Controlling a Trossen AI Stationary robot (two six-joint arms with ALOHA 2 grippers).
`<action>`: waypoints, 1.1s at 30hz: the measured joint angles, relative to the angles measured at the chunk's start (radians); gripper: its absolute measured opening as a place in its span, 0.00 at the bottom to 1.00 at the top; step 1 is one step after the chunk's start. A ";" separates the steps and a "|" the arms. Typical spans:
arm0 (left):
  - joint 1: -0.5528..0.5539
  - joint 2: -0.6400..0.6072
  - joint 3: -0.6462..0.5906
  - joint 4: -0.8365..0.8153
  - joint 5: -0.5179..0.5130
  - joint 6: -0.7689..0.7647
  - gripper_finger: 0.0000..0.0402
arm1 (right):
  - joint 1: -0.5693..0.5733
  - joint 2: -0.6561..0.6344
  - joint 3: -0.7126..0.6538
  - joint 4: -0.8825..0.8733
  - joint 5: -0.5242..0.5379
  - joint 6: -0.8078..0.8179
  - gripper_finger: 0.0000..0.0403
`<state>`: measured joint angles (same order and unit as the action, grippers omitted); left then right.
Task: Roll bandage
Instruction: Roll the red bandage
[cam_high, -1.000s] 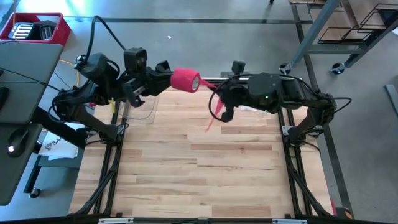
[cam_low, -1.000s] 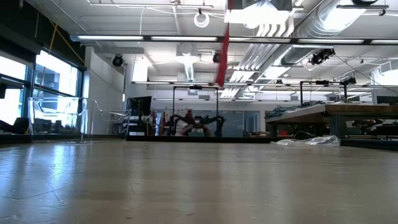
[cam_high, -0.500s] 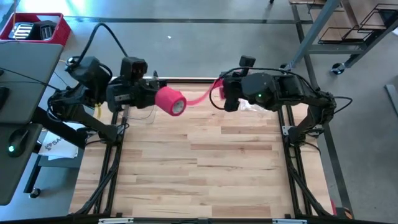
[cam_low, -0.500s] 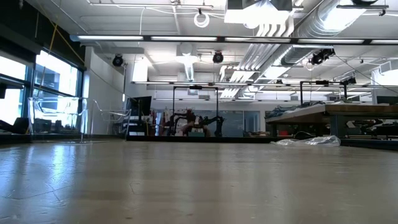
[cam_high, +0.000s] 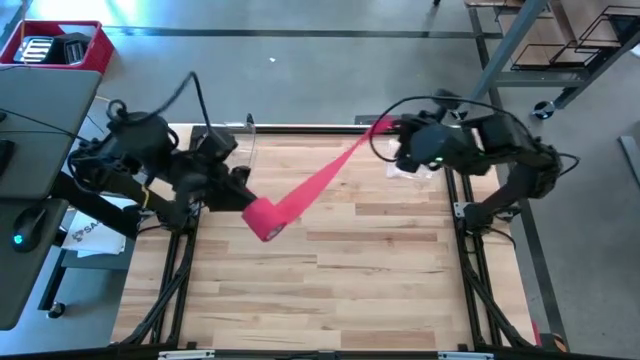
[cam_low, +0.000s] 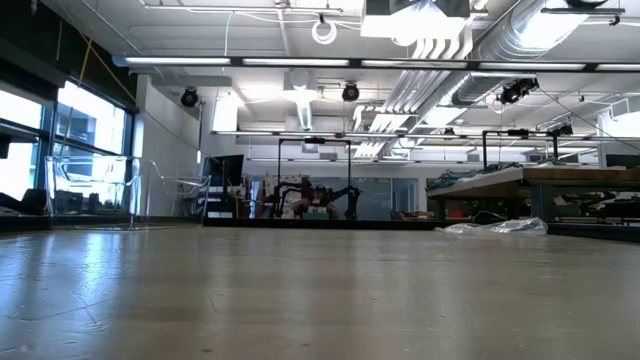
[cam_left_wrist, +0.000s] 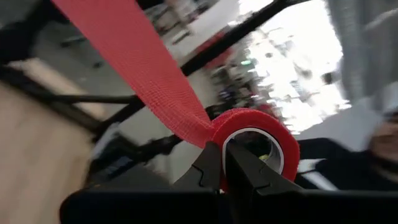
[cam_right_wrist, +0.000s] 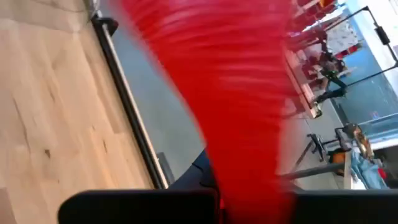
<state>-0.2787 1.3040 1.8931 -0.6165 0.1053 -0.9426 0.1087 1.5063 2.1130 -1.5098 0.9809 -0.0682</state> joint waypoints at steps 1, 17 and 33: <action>0.001 -0.002 0.000 -0.026 -0.009 0.010 0.00 | 0.003 -0.022 -0.020 0.000 -0.003 0.014 0.00; 0.019 0.041 0.000 0.157 0.122 0.465 0.00 | 0.030 -0.242 -0.322 0.102 -0.359 0.081 0.10; 0.170 0.133 0.000 0.465 0.030 0.338 0.02 | 0.070 -0.280 -0.110 0.395 -0.606 -0.109 0.48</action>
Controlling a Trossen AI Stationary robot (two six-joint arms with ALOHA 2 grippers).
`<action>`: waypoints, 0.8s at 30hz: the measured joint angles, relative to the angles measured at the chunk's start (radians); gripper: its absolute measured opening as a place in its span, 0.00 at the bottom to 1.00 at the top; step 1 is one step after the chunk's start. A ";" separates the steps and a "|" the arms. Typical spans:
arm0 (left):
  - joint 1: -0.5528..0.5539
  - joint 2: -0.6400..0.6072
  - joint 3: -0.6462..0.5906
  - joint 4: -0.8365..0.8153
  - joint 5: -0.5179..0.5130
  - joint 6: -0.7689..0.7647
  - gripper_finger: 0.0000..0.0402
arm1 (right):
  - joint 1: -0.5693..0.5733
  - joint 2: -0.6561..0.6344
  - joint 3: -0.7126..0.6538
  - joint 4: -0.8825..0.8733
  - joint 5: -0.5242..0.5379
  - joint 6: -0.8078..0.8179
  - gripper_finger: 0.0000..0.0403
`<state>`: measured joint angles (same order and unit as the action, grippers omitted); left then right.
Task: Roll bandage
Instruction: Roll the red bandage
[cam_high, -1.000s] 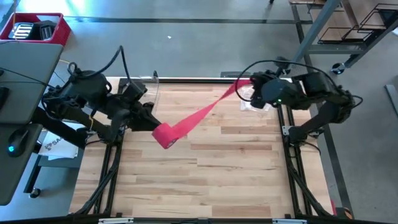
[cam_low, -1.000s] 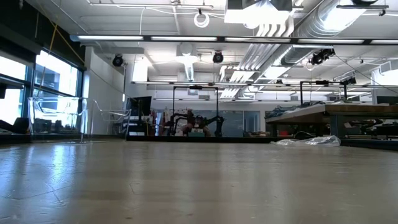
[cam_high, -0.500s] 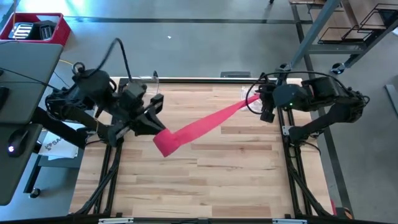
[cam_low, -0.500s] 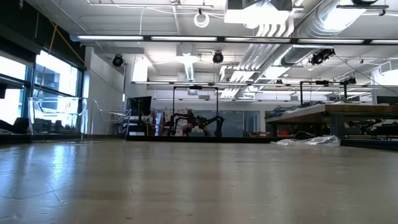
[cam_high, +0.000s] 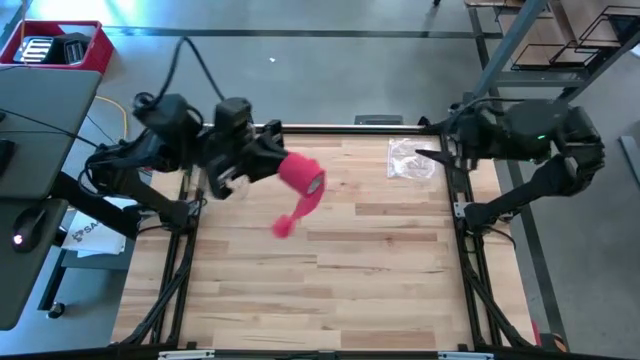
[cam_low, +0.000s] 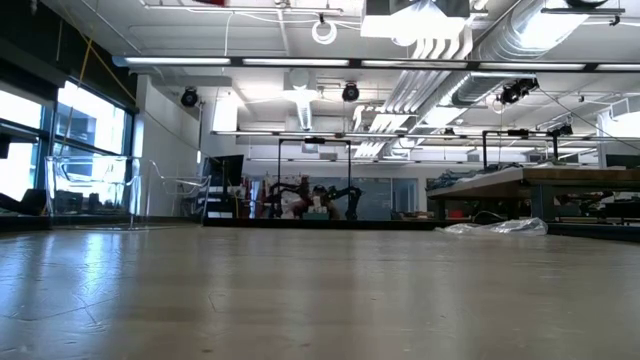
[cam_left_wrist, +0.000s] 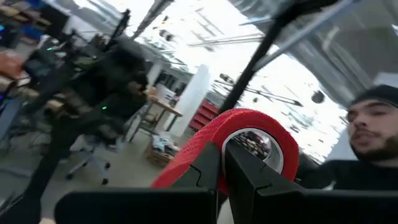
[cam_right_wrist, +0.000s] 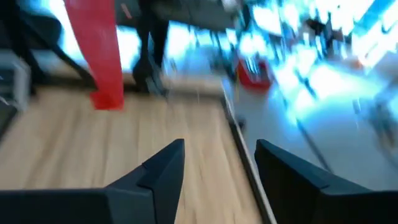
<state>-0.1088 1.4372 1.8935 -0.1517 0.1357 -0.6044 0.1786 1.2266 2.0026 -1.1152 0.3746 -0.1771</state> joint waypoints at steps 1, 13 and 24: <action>0.011 0.010 0.000 0.000 -0.006 -0.018 0.02 | 0.009 0.002 0.000 0.054 -0.015 -0.032 0.48; 0.111 0.149 0.000 -0.001 -0.036 -0.292 0.02 | 0.054 0.048 -0.001 0.179 -0.012 -0.015 0.47; 0.106 0.129 0.000 0.029 0.139 -0.262 0.01 | 0.240 0.079 -0.001 0.052 0.305 0.277 0.38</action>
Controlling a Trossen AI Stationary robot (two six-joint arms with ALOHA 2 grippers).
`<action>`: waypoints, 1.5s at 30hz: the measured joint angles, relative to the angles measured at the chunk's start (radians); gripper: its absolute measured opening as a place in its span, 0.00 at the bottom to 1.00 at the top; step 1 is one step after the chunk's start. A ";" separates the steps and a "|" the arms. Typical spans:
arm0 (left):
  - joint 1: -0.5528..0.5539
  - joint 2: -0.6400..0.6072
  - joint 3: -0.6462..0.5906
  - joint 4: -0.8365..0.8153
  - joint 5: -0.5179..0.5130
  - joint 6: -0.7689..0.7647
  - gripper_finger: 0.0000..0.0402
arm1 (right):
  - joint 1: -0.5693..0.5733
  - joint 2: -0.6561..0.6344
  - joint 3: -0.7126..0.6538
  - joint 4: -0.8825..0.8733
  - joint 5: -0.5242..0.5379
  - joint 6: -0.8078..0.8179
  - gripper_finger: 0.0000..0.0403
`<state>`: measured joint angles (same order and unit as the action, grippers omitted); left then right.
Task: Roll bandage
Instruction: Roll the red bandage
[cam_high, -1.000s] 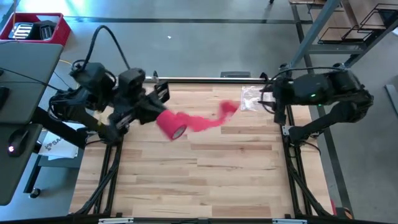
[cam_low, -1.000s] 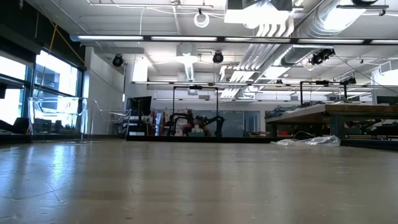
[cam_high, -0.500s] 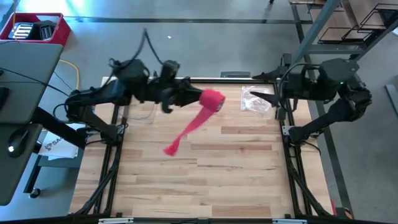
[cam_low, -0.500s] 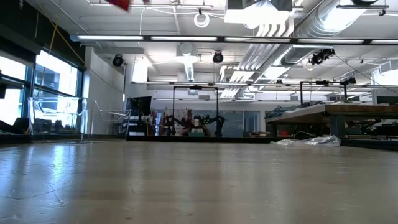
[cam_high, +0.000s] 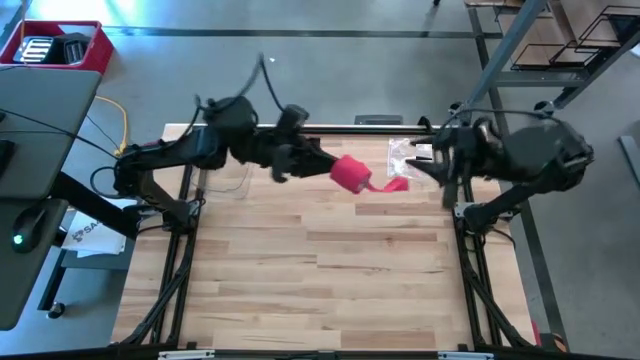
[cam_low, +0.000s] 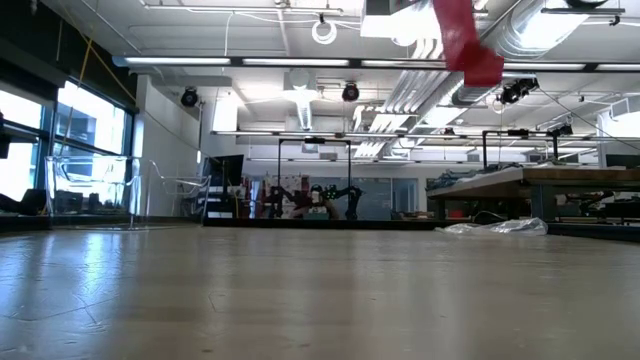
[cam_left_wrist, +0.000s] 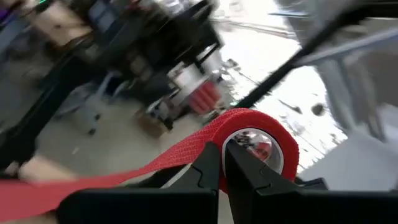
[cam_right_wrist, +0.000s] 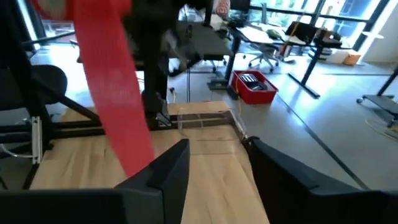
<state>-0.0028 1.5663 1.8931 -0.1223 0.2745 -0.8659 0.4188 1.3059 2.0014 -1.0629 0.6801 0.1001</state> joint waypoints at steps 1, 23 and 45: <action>0.000 -0.011 0.000 0.013 0.021 0.016 0.01 | 0.017 0.017 0.000 0.002 0.014 0.021 0.37; -0.018 -0.168 0.000 -0.234 0.054 0.109 0.00 | -0.039 0.269 0.000 0.362 -0.178 -0.073 0.31; -0.012 -0.149 0.000 -0.334 -0.247 0.004 0.00 | -0.125 0.234 0.000 0.478 -0.175 -0.279 0.60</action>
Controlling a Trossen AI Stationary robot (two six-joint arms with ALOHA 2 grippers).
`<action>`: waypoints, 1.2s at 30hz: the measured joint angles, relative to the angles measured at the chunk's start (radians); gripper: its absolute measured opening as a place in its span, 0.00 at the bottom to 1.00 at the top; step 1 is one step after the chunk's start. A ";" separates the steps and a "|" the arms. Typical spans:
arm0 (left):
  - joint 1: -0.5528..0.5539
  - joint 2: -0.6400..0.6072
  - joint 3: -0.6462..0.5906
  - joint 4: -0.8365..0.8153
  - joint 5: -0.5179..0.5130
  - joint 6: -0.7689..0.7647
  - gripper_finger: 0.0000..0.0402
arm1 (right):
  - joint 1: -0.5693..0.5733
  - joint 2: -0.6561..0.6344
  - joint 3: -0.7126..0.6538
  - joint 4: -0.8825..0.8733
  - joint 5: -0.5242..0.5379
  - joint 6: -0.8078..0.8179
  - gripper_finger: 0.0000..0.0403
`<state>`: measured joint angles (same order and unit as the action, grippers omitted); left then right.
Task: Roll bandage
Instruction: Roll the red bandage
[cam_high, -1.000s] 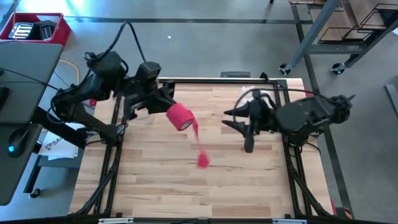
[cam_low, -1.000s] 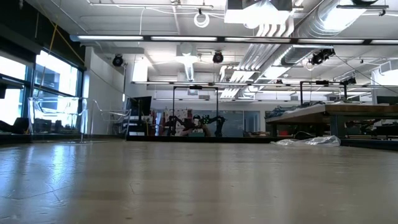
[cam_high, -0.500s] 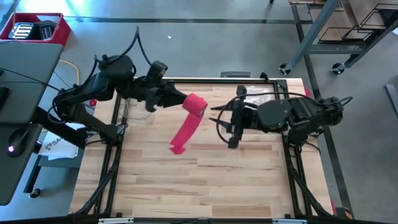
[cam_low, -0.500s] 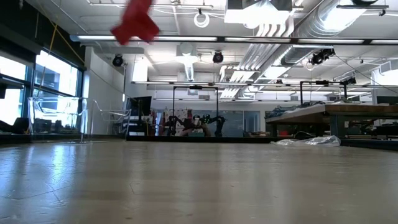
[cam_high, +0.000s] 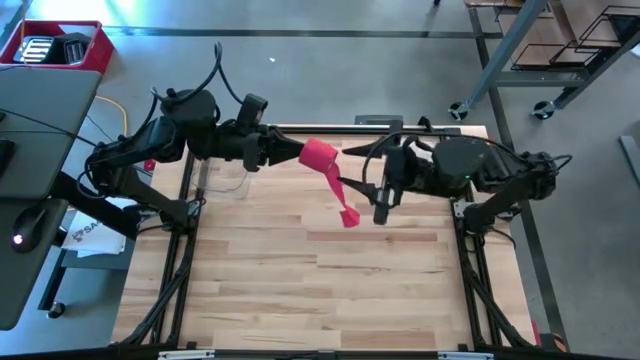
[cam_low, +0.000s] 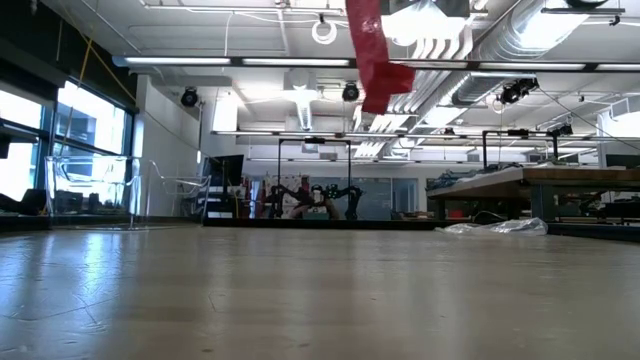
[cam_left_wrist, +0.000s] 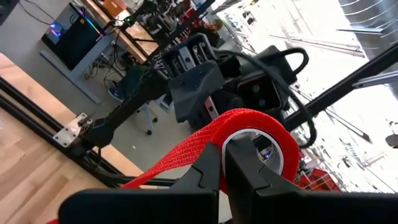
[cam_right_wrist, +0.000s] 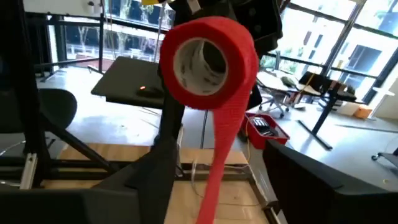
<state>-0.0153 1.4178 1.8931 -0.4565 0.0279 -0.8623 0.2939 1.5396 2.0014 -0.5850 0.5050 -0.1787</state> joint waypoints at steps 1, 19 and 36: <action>-0.002 0.000 0.000 0.000 -0.007 0.000 0.00 | -0.002 0.006 0.000 0.002 0.001 -0.003 0.61; -0.084 0.014 0.000 0.008 -0.004 -0.080 0.00 | 0.010 0.119 0.000 0.220 0.292 -0.325 0.03; -0.145 0.024 0.002 -0.227 0.034 -0.171 0.00 | 0.096 0.101 -0.002 0.540 0.495 -0.958 0.00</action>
<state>-0.1600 1.4418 1.8953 -0.6836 0.0619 -1.0328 0.3899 1.6403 1.9999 -0.0453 0.9997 -1.1369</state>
